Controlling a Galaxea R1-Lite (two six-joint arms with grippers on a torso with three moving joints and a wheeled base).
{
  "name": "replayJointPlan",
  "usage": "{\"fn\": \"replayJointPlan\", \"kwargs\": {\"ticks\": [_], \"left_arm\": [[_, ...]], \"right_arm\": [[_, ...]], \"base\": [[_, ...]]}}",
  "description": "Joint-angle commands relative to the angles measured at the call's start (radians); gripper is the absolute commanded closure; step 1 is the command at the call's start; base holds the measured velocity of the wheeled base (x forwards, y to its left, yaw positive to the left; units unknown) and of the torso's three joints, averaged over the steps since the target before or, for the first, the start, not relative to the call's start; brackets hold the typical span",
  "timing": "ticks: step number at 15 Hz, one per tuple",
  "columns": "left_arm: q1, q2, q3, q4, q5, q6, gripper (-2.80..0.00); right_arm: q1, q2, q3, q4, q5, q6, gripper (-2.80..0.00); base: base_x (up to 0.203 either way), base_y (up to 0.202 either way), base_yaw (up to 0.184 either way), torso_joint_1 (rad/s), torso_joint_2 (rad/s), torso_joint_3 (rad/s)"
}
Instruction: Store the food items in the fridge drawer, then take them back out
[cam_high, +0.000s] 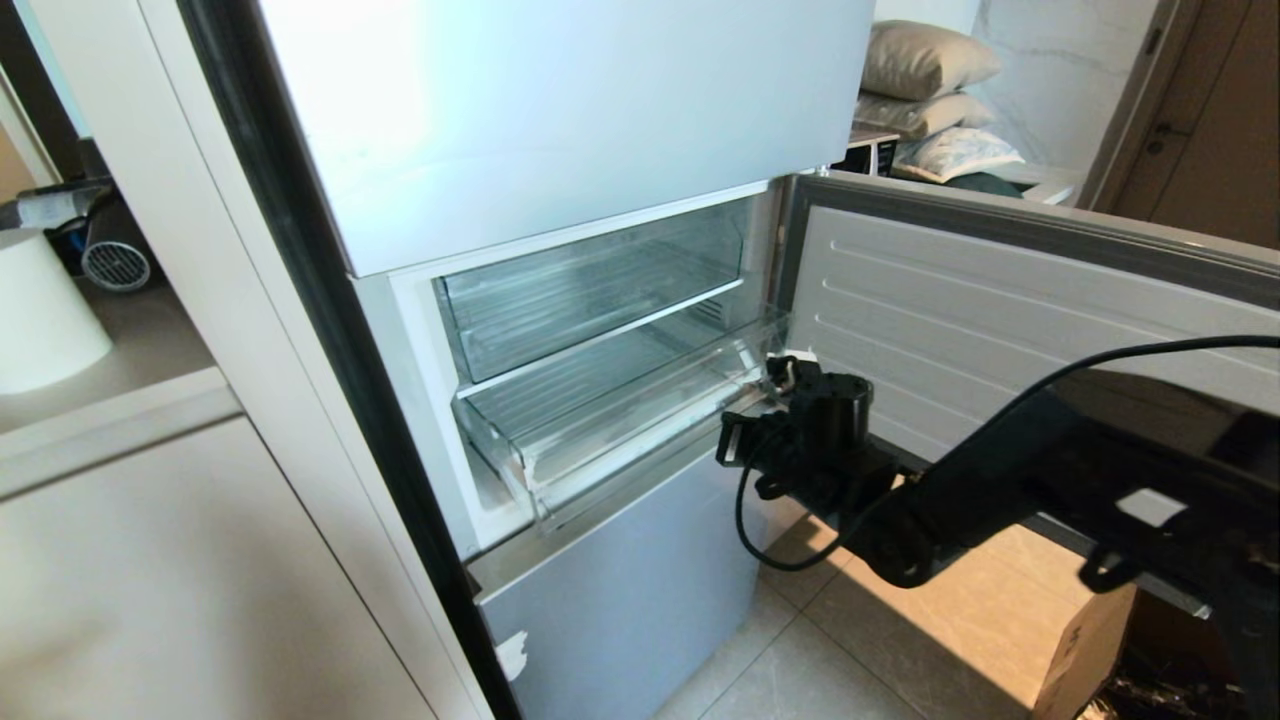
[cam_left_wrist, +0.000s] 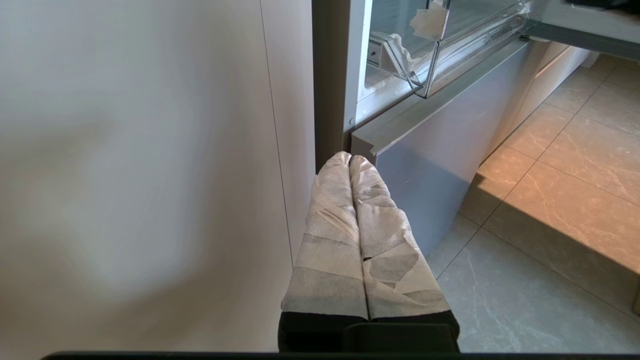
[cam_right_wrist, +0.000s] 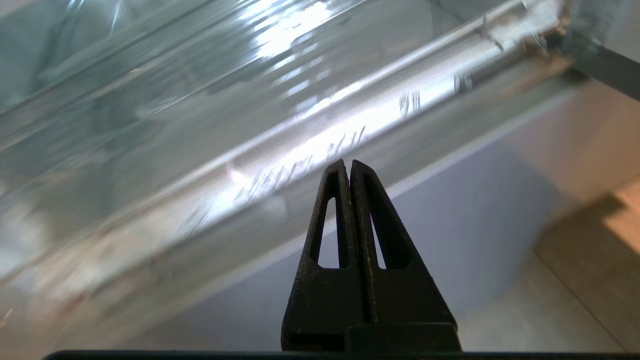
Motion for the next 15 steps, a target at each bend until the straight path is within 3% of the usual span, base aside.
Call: {"fn": "replayJointPlan", "kwargs": {"ticks": [1,5,8,11,13,15], "left_arm": [[0.0,0.002,0.0,0.0,0.0,0.0,0.0],[0.0,0.002,0.0,0.0,0.0,0.0,0.0],[0.0,0.002,0.0,0.0,0.0,0.0,0.0],[0.0,0.001,0.0,0.0,0.0,0.0,0.0],[0.0,0.0,0.0,0.0,0.0,0.0,0.0],[0.0,0.0,0.0,0.0,0.0,0.0,0.0]], "right_arm": [[0.015,-0.297,0.18,0.037,-0.002,0.0,0.0],[-0.022,-0.953,0.542,0.355,0.019,-0.044,0.0],[-0.187,-1.406,0.783,0.578,0.094,-0.154,0.0],[-0.318,-1.799,0.984,0.712,0.146,-0.25,0.0],[-0.364,-1.958,1.059,0.806,0.162,-0.293,0.0],[-0.411,-1.99,1.131,0.909,0.175,-0.287,0.0]], "base": [[0.0,0.0,0.0,0.0,0.0,0.0],[0.0,0.0,0.0,0.0,0.0,0.0],[0.0,0.0,0.0,0.0,0.0,0.0],[0.0,0.0,0.0,0.0,0.0,0.0],[0.0,0.0,0.0,0.0,0.0,0.0],[0.0,0.0,0.0,0.0,0.0,0.0]]}}
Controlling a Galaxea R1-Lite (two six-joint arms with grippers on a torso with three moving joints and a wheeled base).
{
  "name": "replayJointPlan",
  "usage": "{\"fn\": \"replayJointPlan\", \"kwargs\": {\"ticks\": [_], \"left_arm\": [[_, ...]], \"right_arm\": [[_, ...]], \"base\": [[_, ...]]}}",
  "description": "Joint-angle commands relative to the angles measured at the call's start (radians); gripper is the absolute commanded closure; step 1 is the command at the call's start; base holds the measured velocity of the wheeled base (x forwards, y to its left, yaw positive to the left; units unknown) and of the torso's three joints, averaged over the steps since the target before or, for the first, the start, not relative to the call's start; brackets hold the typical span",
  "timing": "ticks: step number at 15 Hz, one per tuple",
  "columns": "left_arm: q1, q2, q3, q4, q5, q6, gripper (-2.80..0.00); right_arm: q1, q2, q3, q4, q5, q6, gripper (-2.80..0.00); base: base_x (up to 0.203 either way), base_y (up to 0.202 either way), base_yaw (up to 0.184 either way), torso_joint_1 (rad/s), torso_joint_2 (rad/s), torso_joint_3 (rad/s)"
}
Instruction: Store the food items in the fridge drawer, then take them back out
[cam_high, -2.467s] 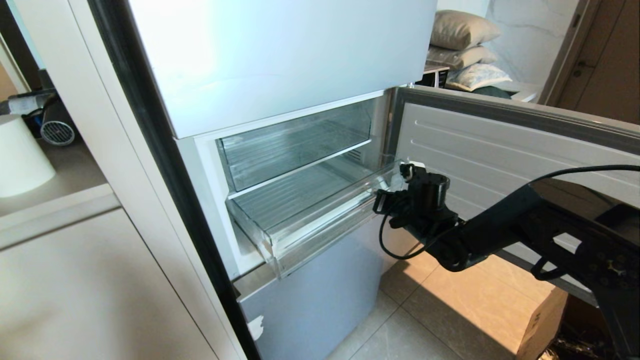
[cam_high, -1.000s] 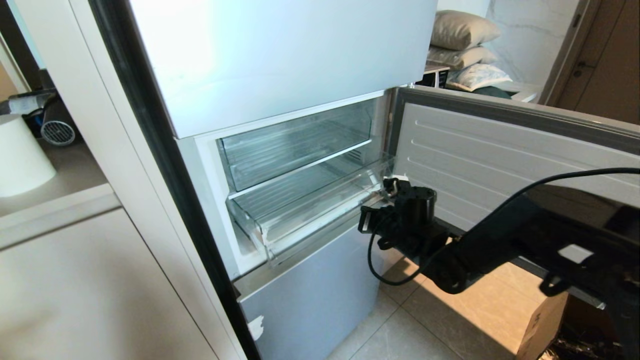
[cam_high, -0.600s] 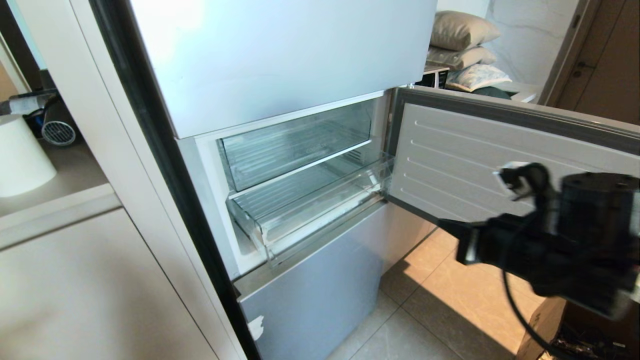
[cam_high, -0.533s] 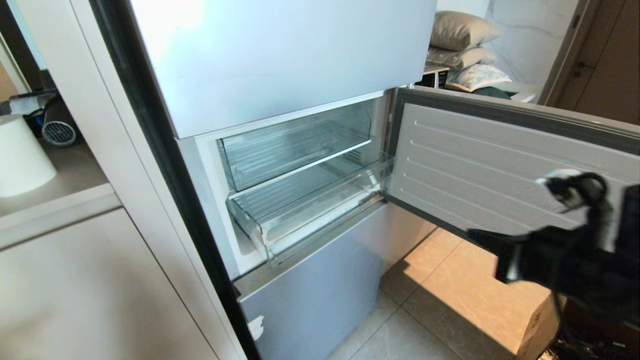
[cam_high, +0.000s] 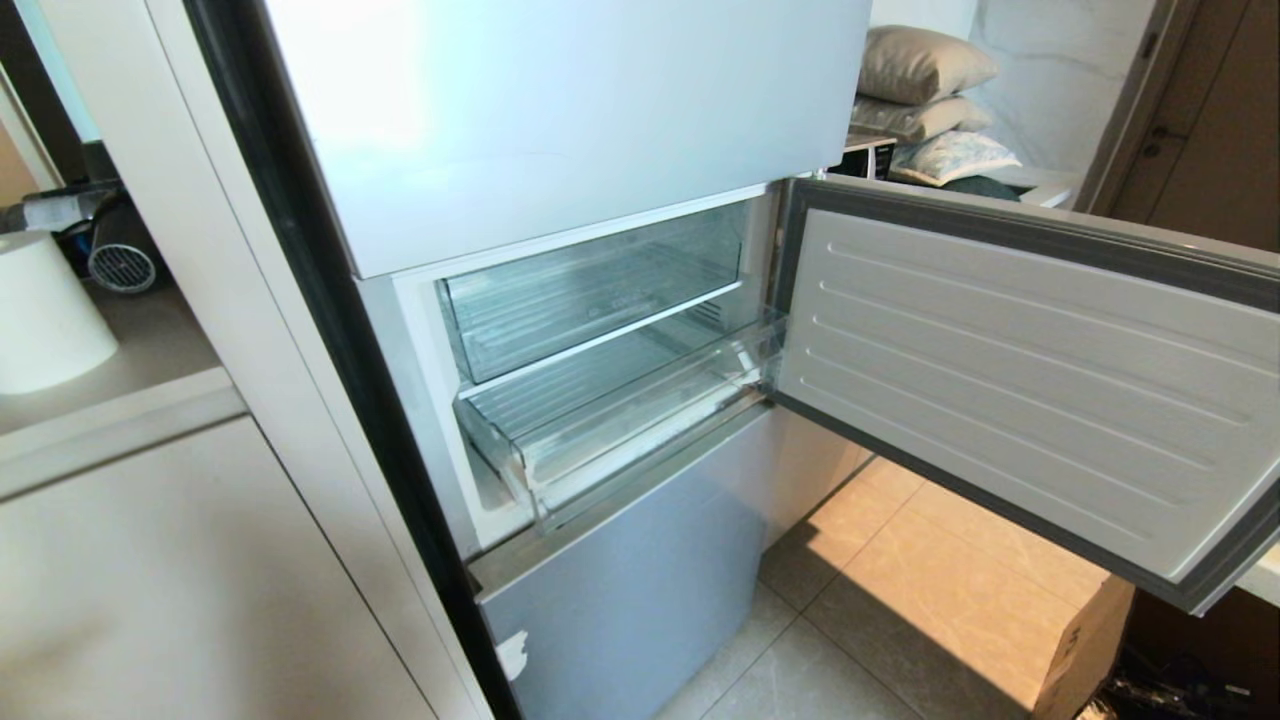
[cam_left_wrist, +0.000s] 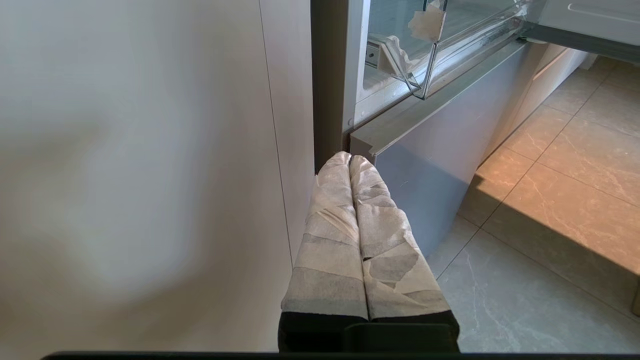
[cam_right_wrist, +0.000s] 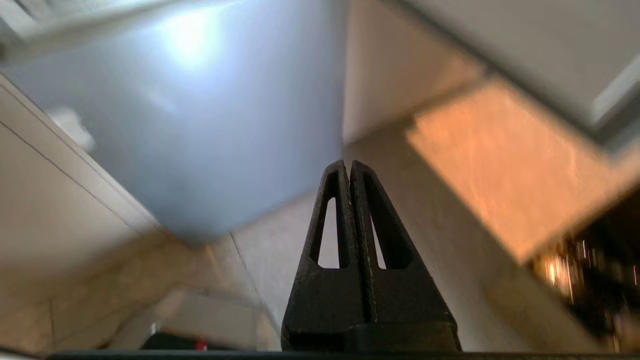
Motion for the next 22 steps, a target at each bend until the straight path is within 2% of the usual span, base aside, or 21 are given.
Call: {"fn": "replayJointPlan", "kwargs": {"ticks": [1,3,6,10,13,15,18,19,22], "left_arm": [[0.0,0.0,0.0,0.0,0.0,0.0,0.0],[0.0,0.001,0.0,0.0,0.0,0.0,0.0],[0.0,0.0,0.0,0.0,0.0,0.0,0.0],[0.0,0.002,0.0,0.0,0.0,0.0,0.0],[0.0,0.0,0.0,0.0,0.0,0.0,0.0],[0.0,0.001,0.0,0.0,0.0,0.0,0.0],[0.0,0.001,0.0,0.0,0.0,0.0,0.0],[0.0,0.002,0.0,0.0,0.0,0.0,0.0],[0.0,0.0,-0.001,0.0,-0.001,0.002,0.0]], "right_arm": [[-0.024,-0.095,0.041,0.037,0.001,0.002,0.0],[0.012,-0.096,0.041,0.038,-0.006,-0.036,0.0],[0.008,-0.097,0.042,0.082,-0.048,-0.031,0.0],[-0.107,-0.156,0.042,0.085,-0.03,-0.078,0.0],[-0.126,-0.365,0.041,0.087,-0.024,-0.092,0.0],[-0.135,-0.371,0.041,0.084,-0.04,-0.038,0.0],[-0.135,-0.37,0.043,0.084,-0.041,-0.046,0.0],[-0.135,-0.37,0.043,0.086,-0.037,-0.058,0.0],[-0.135,-0.37,0.041,0.091,-0.007,-0.167,0.0]], "base": [[0.0,0.0,0.0,0.0,0.0,0.0],[0.0,0.0,0.0,0.0,0.0,0.0],[0.0,0.0,0.0,0.0,0.0,0.0],[0.0,0.0,0.0,0.0,0.0,0.0],[0.0,0.0,0.0,0.0,0.0,0.0],[0.0,0.0,0.0,0.0,0.0,0.0],[0.0,0.0,0.0,0.0,0.0,0.0],[0.0,0.0,0.0,0.0,0.0,0.0],[0.0,0.0,0.0,0.0,0.0,0.0]]}}
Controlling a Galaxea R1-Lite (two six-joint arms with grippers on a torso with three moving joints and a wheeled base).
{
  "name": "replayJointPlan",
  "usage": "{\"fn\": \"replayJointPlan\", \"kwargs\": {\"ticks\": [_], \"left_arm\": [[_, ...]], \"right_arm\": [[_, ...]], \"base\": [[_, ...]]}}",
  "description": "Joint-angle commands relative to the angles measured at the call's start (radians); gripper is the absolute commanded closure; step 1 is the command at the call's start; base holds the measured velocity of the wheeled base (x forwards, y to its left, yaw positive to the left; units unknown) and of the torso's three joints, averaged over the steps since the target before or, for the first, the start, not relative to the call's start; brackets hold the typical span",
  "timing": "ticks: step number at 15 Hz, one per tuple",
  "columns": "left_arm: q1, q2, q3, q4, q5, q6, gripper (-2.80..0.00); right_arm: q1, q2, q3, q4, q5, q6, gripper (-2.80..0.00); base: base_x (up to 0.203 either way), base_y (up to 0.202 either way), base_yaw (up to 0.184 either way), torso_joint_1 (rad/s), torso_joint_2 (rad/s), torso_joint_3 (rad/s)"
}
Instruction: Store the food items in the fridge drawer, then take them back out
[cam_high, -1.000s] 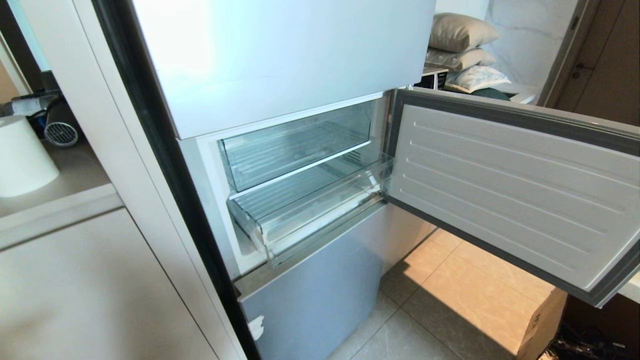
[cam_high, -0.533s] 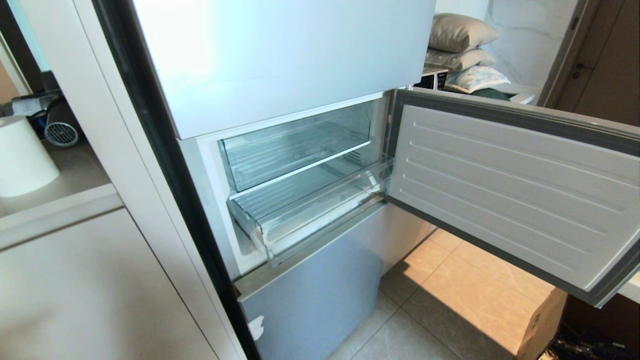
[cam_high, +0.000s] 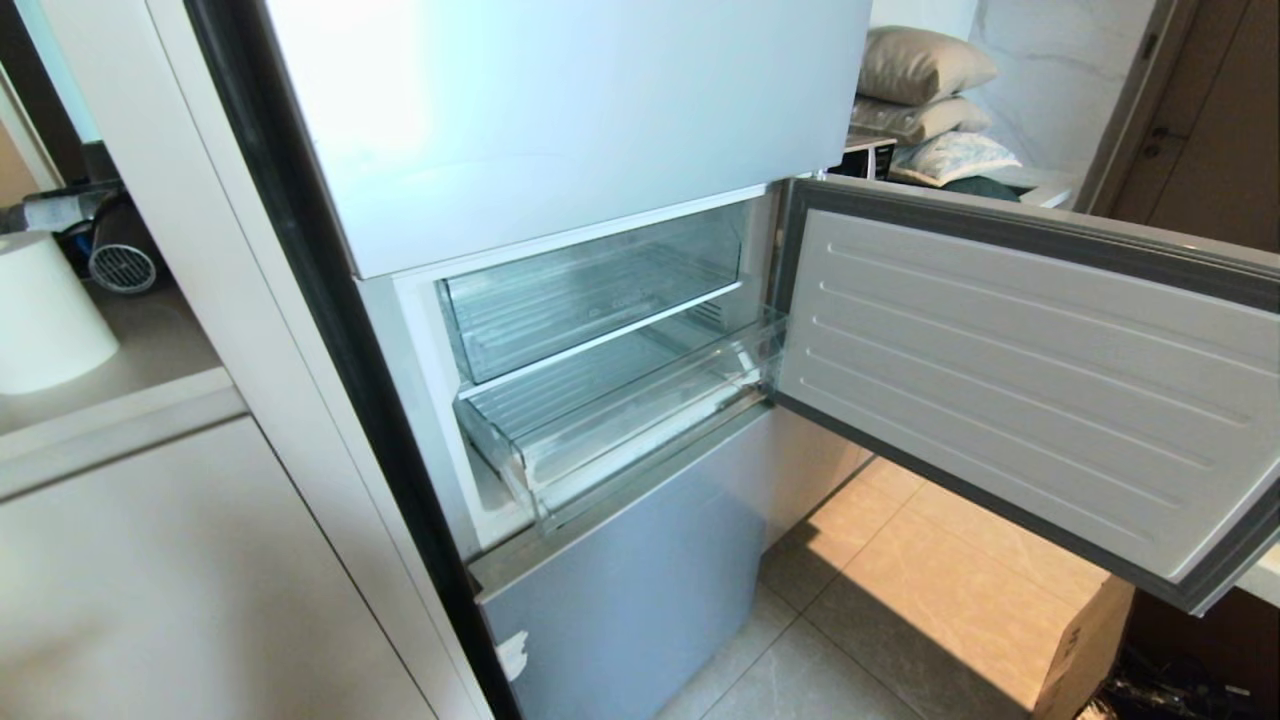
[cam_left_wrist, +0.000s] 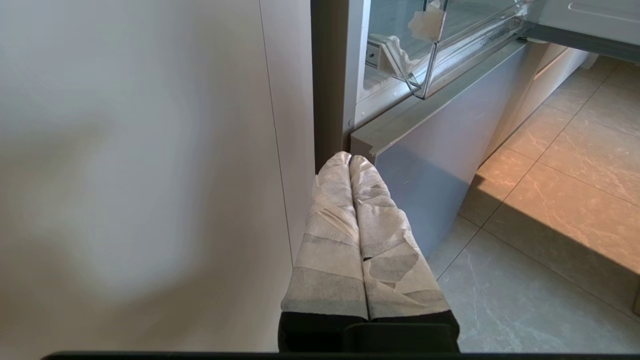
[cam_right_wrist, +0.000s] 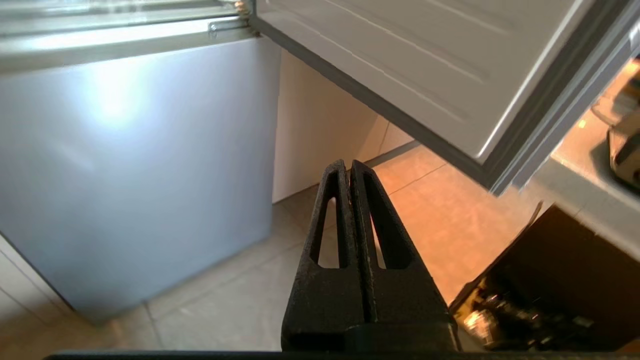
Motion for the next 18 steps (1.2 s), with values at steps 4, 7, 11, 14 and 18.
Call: {"fn": "replayJointPlan", "kwargs": {"ticks": [4,7,11,14,18], "left_arm": [[0.0,0.001,0.0,0.002,-0.006,0.033,0.0],[-0.001,0.001,-0.004,-0.004,-0.069,0.174,0.0],[0.0,0.026,-0.222,0.034,-0.117,0.146,0.0],[-0.003,0.269,-0.331,0.048,-0.267,0.075,0.0],[-0.018,0.762,-0.391,-0.059,-0.459,0.071,0.0]], "right_arm": [[0.0,0.001,0.001,-0.001,-0.003,0.08,0.0],[0.0,0.001,0.001,-0.002,-0.004,0.092,0.0],[0.0,0.001,0.001,-0.001,-0.007,0.096,0.0],[0.0,0.001,0.001,-0.001,-0.004,0.088,0.0],[0.0,0.001,0.001,-0.001,-0.003,0.074,0.0]], "base": [[0.0,0.0,0.0,0.0,0.0,0.0],[0.0,0.0,0.0,0.0,0.0,0.0],[0.0,0.0,0.0,0.0,0.0,0.0],[0.0,0.0,0.0,0.0,0.0,0.0],[0.0,0.0,0.0,0.0,0.0,0.0]]}}
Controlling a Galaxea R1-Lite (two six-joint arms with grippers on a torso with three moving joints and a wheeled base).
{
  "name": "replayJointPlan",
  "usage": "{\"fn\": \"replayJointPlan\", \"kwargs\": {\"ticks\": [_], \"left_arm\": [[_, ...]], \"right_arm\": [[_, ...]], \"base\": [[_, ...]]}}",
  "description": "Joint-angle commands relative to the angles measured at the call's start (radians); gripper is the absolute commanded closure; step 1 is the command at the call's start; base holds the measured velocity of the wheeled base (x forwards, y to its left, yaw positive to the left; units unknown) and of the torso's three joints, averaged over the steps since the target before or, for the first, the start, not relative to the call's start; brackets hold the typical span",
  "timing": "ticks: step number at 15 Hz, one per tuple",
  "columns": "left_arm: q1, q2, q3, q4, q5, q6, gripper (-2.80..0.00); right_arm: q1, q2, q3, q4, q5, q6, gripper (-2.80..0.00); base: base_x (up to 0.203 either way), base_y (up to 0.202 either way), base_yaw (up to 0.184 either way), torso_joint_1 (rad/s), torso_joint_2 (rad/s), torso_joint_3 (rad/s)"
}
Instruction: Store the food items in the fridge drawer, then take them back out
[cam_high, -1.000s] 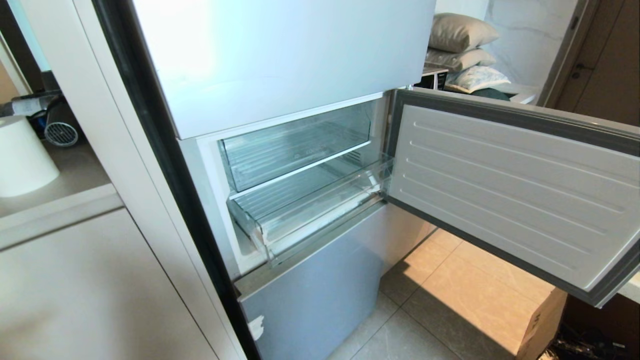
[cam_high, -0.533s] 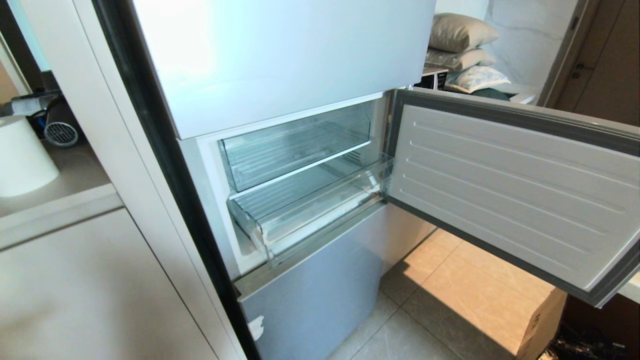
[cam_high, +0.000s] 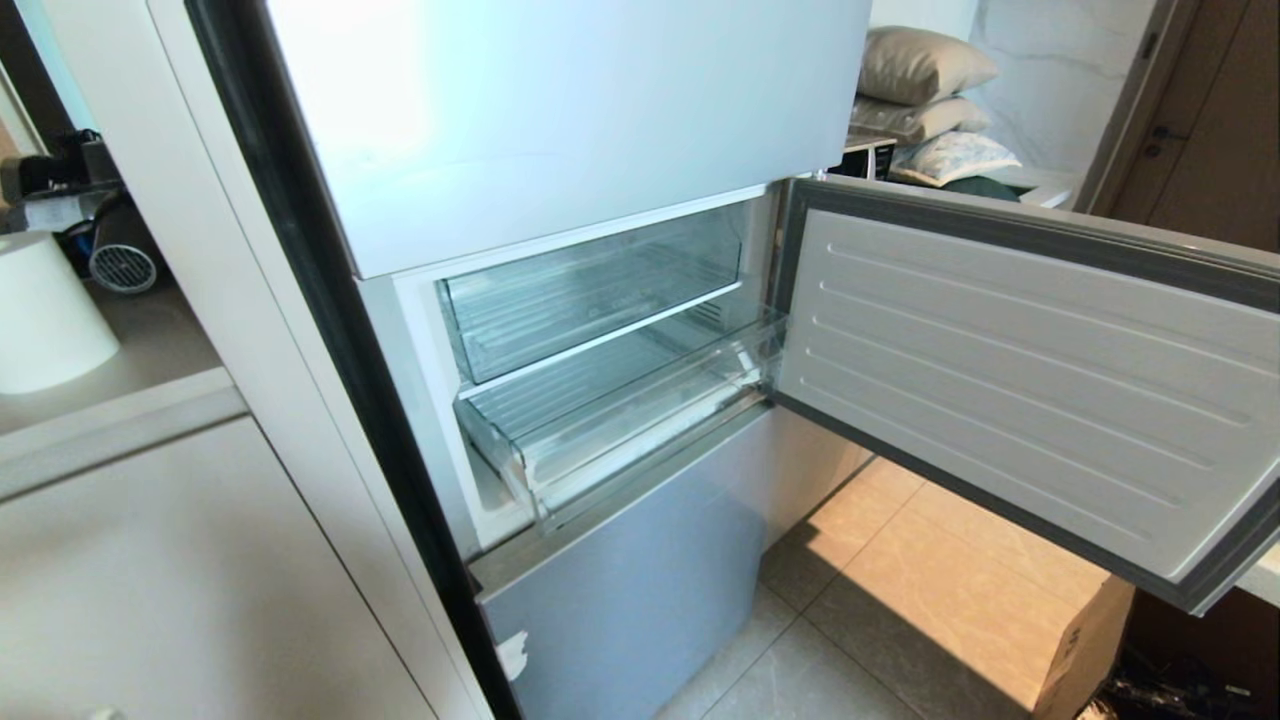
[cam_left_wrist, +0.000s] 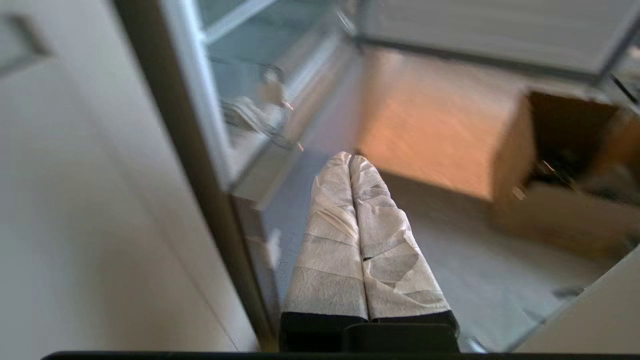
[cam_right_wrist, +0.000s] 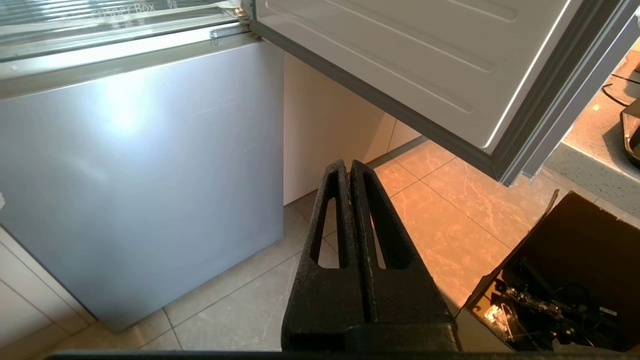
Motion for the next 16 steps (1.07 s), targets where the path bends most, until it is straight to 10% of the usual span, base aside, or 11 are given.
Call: {"fn": "replayJointPlan", "kwargs": {"ticks": [1,4,9,16], "left_arm": [[-0.023,0.393,-0.029,-0.078,-0.053,0.024,0.0],[-0.17,0.703,-0.051,-0.258,-0.025,0.038,0.0],[-0.526,1.04,-0.051,-0.649,0.286,-0.079,0.0],[-0.611,1.296,-0.062,-0.88,0.547,-0.121,0.0]], "right_arm": [[0.0,0.002,0.001,0.001,0.002,-0.002,0.0],[0.0,0.002,0.0,0.001,0.002,-0.011,0.0],[0.0,0.002,0.0,-0.002,-0.009,0.032,0.0],[0.0,0.002,0.0,-0.002,-0.01,0.032,0.0]], "base": [[0.0,0.0,0.0,0.0,0.0,0.0],[0.0,0.0,0.0,0.0,0.0,0.0],[0.0,0.0,0.0,0.0,0.0,0.0],[0.0,0.0,0.0,0.0,0.0,0.0]]}}
